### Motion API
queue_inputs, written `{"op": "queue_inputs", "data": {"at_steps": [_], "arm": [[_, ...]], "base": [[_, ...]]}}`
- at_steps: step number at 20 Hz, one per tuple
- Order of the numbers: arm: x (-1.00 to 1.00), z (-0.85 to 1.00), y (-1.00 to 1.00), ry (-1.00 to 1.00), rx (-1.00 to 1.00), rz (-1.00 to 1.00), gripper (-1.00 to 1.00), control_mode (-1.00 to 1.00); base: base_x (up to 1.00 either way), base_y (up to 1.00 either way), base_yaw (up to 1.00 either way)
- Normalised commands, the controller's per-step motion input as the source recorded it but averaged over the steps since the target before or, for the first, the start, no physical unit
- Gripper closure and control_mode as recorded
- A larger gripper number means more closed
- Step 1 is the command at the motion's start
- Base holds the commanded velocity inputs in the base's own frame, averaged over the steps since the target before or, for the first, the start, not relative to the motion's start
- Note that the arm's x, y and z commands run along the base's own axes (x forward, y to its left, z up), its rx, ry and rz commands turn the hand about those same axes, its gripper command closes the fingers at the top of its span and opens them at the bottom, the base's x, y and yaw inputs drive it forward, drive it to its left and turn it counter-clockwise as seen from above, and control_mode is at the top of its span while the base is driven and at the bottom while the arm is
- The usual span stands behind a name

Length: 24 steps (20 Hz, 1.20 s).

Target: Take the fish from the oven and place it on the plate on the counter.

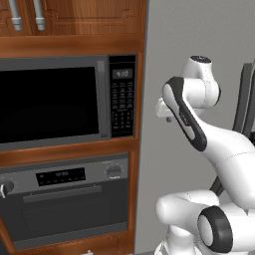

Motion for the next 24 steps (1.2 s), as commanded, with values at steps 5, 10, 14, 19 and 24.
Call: {"op": "queue_inputs", "data": {"at_steps": [5, 10, 14, 19, 24], "arm": [[-0.69, -0.03, 0.55, -0.10, -0.07, 0.24, -1.00, -1.00], [-0.29, -0.03, 1.00, -0.17, -0.21, 0.59, -1.00, -1.00], [0.00, -0.09, 1.00, -0.20, -0.28, 0.60, -1.00, -1.00], [0.00, -0.37, 1.00, -0.15, -0.34, 0.44, -1.00, -1.00], [0.00, -0.72, 1.00, -0.17, -0.38, 0.32, -1.00, -1.00]], "base": [[0.00, 0.00, 0.00], [0.00, 0.00, 0.00], [0.00, 0.00, 0.00], [0.00, 0.00, 0.00], [0.00, 0.00, 0.00]]}}
